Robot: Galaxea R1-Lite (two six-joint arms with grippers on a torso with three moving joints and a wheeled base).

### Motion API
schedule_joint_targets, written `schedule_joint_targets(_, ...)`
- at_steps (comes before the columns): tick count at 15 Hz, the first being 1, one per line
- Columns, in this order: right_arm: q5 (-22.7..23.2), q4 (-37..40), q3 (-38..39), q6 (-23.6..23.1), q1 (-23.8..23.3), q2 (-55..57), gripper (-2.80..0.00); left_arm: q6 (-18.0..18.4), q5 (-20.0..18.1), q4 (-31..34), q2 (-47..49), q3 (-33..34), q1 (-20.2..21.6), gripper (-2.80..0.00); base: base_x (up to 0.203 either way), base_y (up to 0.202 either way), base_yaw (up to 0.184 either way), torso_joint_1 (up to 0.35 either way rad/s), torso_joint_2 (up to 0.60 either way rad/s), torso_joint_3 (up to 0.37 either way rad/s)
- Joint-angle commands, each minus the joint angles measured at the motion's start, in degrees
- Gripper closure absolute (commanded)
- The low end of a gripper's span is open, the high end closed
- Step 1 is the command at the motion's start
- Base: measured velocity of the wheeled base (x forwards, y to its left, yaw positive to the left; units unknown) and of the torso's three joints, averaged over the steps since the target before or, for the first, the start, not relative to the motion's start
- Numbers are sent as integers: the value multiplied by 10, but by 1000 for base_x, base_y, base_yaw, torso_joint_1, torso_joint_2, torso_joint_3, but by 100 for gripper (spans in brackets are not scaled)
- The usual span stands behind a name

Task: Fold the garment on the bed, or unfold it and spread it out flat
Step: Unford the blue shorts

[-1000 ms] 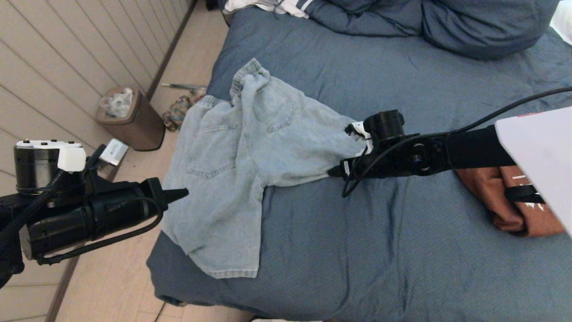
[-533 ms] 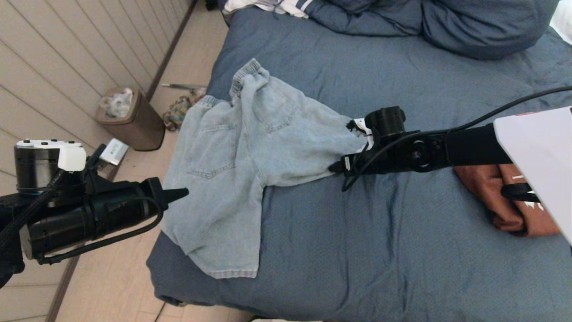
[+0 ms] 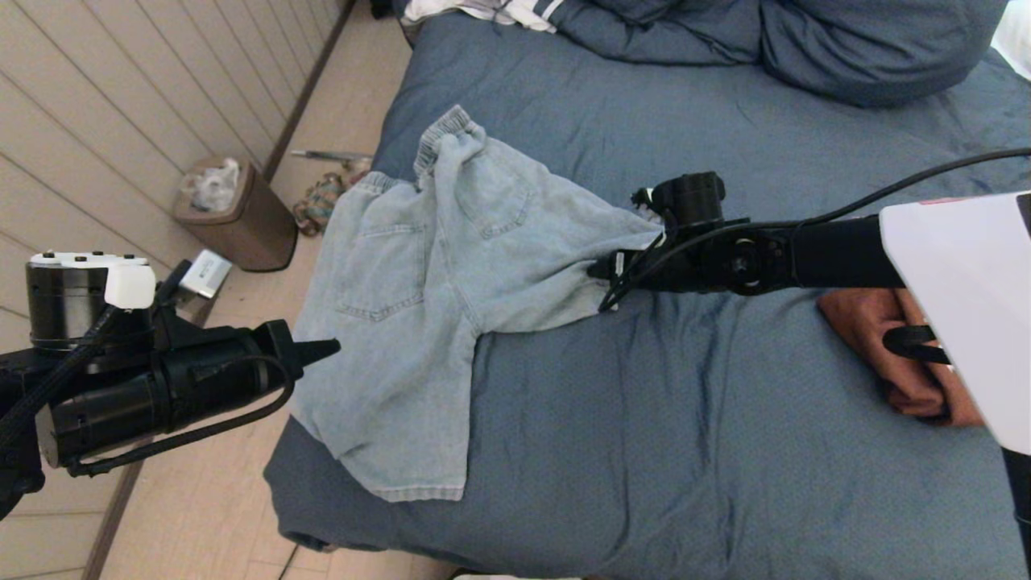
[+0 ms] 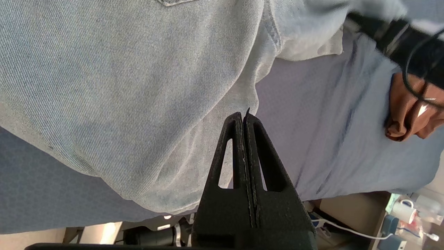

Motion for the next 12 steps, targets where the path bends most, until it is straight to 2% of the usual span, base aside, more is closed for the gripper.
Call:
schedule_joint_targets(1, -32, -50, -25, 18, 6, 29, -280, -3, -1, -2, 1, 0, 0, 0, 0, 0, 0, 0, 0, 0)
schedule_joint_targets(4, -67, -114, -25, 24, 9, 38, -280, -3, -1, -2, 1, 1, -1, 0, 0, 0, 0, 0, 0, 0)
schedule_joint_targets(12, -51, -106, 46, 14, 12, -26, -280, -3, -1, -2, -1, 2, 0, 0, 0, 0, 0, 0, 0, 0)
